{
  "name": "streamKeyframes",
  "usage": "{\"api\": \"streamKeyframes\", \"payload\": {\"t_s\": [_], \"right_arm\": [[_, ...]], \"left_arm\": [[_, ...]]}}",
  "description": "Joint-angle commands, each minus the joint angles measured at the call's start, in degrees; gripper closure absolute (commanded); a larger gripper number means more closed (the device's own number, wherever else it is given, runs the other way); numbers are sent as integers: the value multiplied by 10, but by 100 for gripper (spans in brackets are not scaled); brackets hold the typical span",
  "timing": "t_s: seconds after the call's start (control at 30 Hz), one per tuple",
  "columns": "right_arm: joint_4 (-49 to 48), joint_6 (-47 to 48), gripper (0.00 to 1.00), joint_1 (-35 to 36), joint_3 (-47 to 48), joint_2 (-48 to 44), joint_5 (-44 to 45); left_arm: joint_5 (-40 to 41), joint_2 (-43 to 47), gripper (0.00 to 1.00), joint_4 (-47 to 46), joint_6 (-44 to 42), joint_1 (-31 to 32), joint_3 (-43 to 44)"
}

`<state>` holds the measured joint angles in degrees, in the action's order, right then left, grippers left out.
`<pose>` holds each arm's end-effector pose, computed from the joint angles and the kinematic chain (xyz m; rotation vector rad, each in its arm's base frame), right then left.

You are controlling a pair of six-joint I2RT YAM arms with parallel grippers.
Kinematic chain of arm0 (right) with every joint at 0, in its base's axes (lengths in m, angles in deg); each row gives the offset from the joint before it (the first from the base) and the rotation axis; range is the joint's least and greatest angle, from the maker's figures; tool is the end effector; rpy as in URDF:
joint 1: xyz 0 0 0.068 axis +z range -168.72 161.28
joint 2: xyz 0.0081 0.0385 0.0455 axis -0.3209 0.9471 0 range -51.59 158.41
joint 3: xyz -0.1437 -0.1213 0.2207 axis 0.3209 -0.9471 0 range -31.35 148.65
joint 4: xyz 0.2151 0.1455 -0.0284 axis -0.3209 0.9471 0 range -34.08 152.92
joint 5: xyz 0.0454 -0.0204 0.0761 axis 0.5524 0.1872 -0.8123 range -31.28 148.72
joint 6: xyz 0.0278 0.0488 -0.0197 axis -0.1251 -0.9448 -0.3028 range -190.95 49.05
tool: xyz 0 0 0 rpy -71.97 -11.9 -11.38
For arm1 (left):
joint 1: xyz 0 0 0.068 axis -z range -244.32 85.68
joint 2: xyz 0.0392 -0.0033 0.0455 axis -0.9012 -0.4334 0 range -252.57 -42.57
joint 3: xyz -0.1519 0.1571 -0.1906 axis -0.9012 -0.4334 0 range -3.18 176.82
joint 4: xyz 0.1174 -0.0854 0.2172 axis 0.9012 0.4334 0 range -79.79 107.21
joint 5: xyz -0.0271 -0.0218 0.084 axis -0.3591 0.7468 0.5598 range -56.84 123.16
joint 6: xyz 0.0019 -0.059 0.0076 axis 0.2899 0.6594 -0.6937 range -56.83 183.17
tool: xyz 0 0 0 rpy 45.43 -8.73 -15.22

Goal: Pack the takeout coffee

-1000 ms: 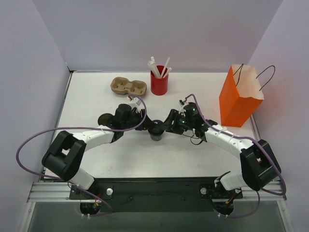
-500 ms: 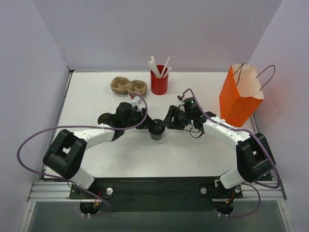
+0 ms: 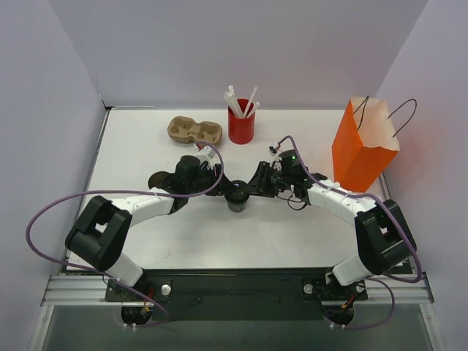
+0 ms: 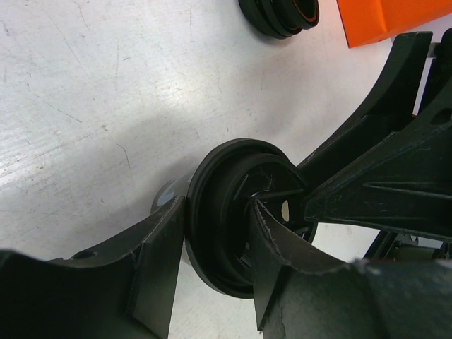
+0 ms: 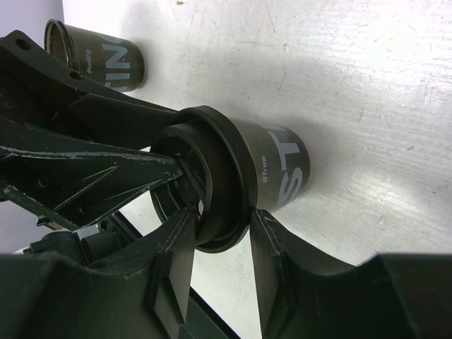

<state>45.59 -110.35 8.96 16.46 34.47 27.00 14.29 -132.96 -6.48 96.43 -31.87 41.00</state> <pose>0.2800 0.1728 0.2381 -0.1500 2.2323 1.2555 0.2750 -0.1916 0.2032 0.1992 2.2192 -1.0110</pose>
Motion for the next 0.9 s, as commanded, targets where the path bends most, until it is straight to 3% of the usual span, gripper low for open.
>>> {"api": "streamKeyframes", "payload": {"t_s": [0.0,0.3,0.47,0.7,0.87], "right_arm": [[-59,-7,69,4,-30,15,-18],[-170,-45,71,4,-140,23,-13],[-173,-48,71,0,-148,10,-20],[-56,-26,55,-23,-45,-74,-28],[-17,-14,55,-49,-20,-83,-32]], "left_arm": [[68,-58,52,176,-49,3,-49],[73,-64,52,143,-38,5,-67],[74,-74,52,141,-38,8,-63],[79,-77,52,148,-48,9,-56],[80,-81,52,154,-53,9,-52]]}}
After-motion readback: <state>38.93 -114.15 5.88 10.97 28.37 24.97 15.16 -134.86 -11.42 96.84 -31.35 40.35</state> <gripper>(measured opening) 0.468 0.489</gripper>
